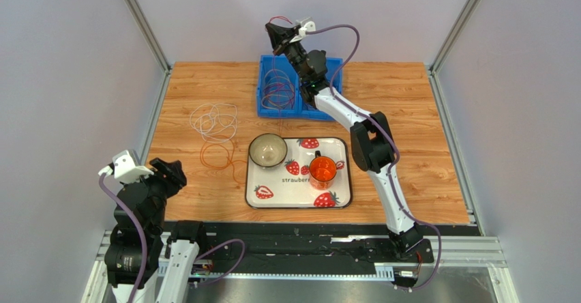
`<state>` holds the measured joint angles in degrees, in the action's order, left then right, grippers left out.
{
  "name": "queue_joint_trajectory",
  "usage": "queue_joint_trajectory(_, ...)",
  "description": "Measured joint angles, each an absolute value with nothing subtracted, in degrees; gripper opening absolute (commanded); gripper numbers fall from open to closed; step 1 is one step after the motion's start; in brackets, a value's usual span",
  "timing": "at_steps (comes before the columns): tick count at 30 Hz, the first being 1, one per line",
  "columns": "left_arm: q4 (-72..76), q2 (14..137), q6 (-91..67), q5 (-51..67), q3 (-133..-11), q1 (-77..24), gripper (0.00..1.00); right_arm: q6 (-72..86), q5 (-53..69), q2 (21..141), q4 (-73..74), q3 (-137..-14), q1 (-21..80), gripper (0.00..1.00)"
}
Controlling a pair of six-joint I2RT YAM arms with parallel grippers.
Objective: Untangle the cables
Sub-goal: Place the cable in the bin.
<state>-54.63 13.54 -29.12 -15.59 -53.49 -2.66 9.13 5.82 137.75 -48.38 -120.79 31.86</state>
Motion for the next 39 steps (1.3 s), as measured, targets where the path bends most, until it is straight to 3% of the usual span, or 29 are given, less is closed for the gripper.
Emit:
queue_joint_trajectory(16,-54.6,12.6,-29.1,-15.6,-53.5,-2.7,0.64,13.4,3.5,144.7,-36.6,-121.5,31.6,0.02)
queue_joint_trajectory(19,-54.6,12.4,-29.1,-15.6,-53.5,-2.7,0.64,14.3,3.2,144.8,-35.4,-121.5,31.6,0.17)
queue_joint_trajectory(20,-54.6,12.3,-29.1,-15.6,-53.5,-2.7,0.64,14.5,2.9,144.8,-35.3,-121.5,31.6,0.31)
queue_joint_trajectory(23,-54.6,12.2,-29.1,-15.6,-53.5,-2.7,0.64,15.4,2.2,144.8,-34.2,-121.5,31.5,0.52)
queue_joint_trajectory(24,-54.6,12.1,-29.1,-15.6,-53.5,-2.7,0.64,15.7,2.0,144.8,-33.5,-121.5,31.5,0.55)
queue_joint_trajectory(37,-54.6,11.5,-29.1,-15.6,-53.3,-2.7,0.64,19.0,0.1,140.3,-24.1,-116.1,31.4,0.60)
queue_joint_trajectory(39,-54.6,11.4,-29.1,-15.6,-53.2,-2.7,0.64,20.1,-1.6,138.8,-19.1,-116.9,31.4,0.64)
